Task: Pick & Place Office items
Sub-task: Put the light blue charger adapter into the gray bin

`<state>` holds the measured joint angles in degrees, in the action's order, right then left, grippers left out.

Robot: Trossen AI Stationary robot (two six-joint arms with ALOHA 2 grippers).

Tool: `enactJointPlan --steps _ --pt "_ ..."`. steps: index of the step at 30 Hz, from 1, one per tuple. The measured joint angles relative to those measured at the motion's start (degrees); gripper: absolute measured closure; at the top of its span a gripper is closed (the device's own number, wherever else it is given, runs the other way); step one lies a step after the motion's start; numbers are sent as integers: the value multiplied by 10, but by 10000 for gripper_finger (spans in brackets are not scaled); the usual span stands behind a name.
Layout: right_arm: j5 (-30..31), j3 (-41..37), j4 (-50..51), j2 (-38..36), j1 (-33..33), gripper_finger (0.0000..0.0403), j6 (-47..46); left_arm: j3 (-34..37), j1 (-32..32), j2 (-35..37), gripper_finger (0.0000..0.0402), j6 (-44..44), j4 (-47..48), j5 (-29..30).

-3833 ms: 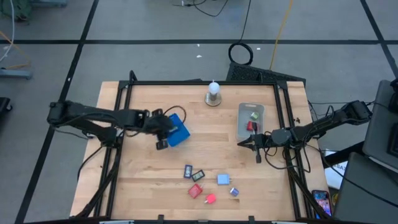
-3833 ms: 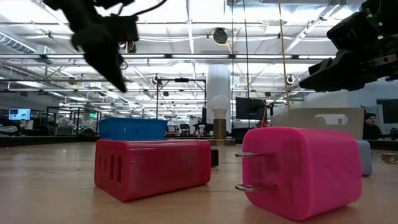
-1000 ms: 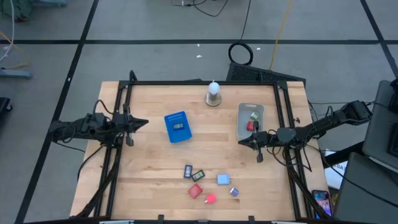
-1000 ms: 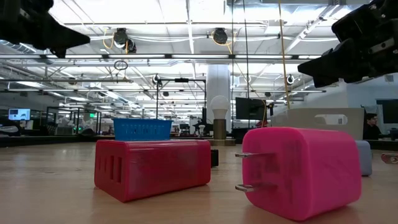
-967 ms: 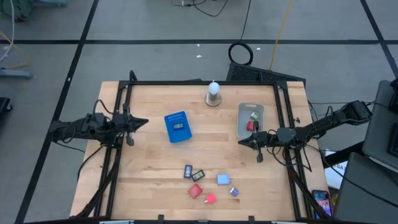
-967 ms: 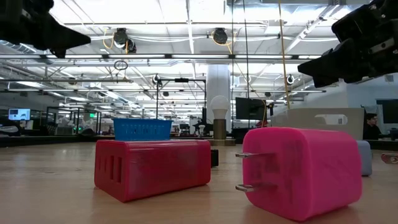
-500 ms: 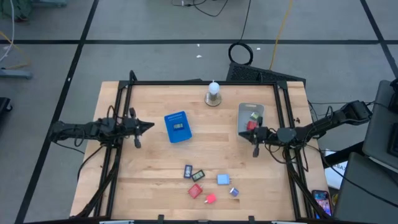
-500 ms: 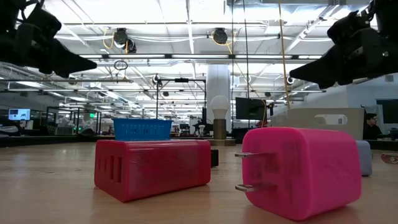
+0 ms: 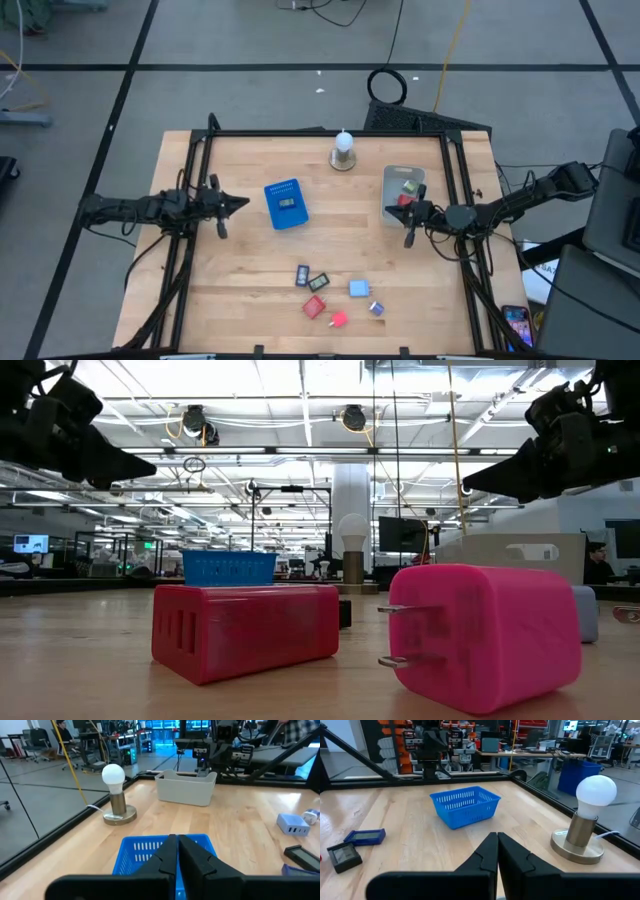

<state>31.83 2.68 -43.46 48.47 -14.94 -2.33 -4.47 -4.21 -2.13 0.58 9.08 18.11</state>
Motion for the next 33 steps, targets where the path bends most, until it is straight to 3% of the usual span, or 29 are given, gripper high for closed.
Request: enactJointPlan --steps 9,15,21,24,30,33 --pt "56 0 3 7 0 403 -14 0 0 -69 386 11 0 1" --pt "56 0 3 22 7 403 -9 0 0 -121 396 24 -1 6" --pt "56 0 2 30 7 403 -6 0 0 -150 390 77 -5 59" --pt "56 0 1 30 7 403 -9 11 0 -151 386 63 -50 77" --pt "55 0 2 30 7 403 -11 35 0 -151 398 -10 -182 -46" --pt "46 0 2 30 7 403 -11 36 0 -151 389 -16 -199 -57"
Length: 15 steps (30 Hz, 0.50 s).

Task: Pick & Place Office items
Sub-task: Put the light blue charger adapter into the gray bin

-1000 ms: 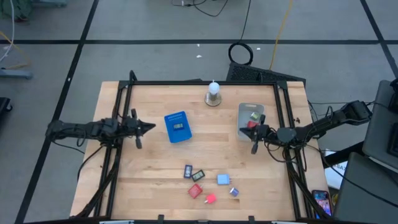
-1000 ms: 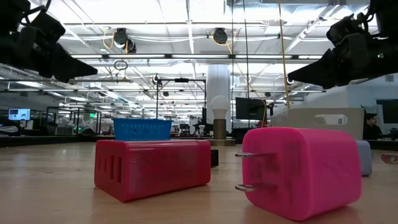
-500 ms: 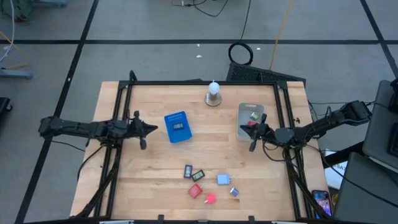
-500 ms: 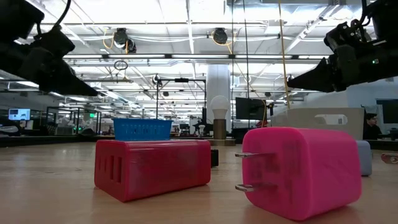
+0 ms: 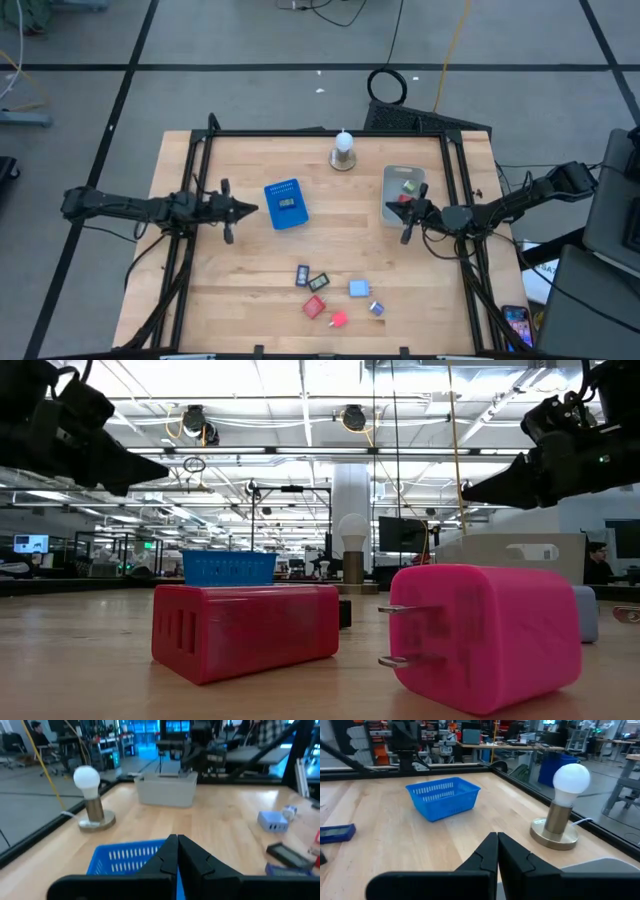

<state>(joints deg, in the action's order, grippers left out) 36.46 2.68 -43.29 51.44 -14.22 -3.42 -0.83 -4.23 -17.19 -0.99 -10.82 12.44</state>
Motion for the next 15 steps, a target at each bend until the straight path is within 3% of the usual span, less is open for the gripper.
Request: enactJointPlan --steps 7,15 --pt "-52 0 0 0 0 403 12 -20 0 11 398 -9 26 14" --pt "-52 0 0 0 0 403 16 -70 -4 100 397 -19 166 31"
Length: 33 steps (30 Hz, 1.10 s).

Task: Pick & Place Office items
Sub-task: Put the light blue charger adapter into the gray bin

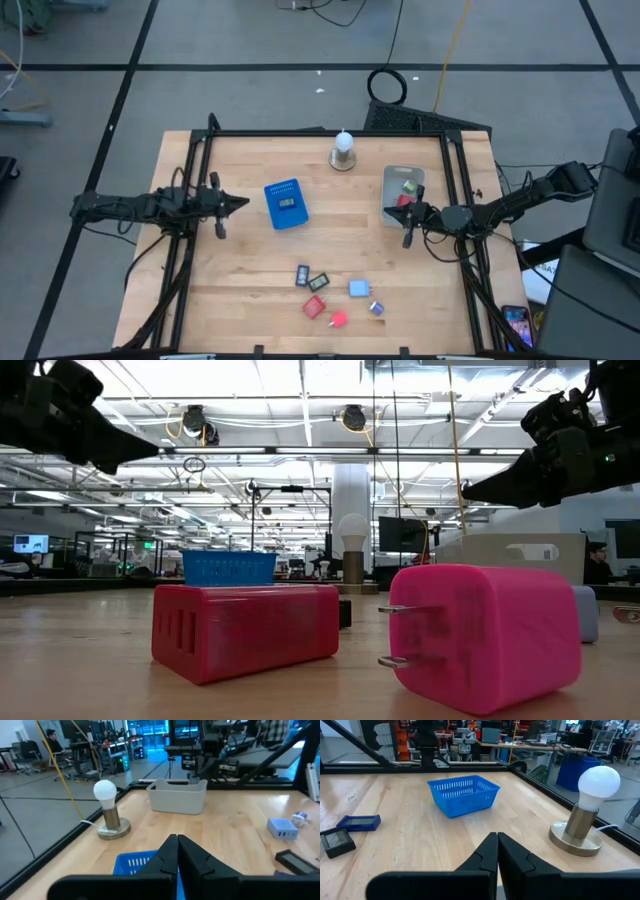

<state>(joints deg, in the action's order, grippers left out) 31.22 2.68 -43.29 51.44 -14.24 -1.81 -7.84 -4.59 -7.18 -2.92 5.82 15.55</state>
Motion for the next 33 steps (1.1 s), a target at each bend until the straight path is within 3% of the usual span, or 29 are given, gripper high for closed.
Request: enactJointPlan --steps 4,33 --pt "0 0 0 0 0 403 1 0 -7 70 395 -4 61 12" --pt "0 0 -1 0 0 403 -3 37 -8 57 396 17 16 10"
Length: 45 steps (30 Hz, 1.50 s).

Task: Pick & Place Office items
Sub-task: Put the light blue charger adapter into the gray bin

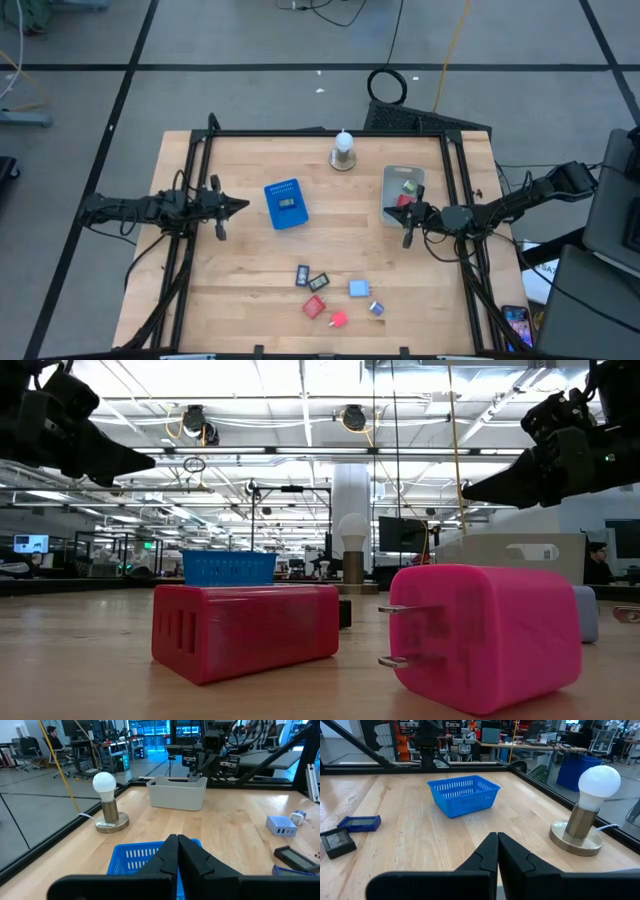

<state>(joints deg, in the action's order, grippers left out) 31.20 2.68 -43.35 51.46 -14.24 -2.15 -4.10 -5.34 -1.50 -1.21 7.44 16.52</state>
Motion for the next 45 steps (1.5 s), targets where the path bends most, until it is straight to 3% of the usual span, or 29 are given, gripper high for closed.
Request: enactJointPlan --steps 4,10,14,20,27,36,40,45 --pt "-3 0 -1 0 0 401 0 0 0 0 382 2 0 0" --pt "-60 0 -31 0 0 381 30 0 0 0 392 3 0 0" --pt "-43 18 -19 0 -1 355 9 0 0 0 399 2 0 0" --pt "-27 105 125 -1 -1 289 15 0 0 0 382 3 0 0" --pt "-30 208 290 1 -22 232 9 0 0 0 395 2 0 0" --pt "-32 354 455 84 -87 223 -37 0 0 0 382 13 0 0" --pt "-74 410 541 129 -109 222 -95 0 0 0 386 11 0 0" --pt "-103 452 576 181 -134 222 -146 0 0 0 399 11 0 0"
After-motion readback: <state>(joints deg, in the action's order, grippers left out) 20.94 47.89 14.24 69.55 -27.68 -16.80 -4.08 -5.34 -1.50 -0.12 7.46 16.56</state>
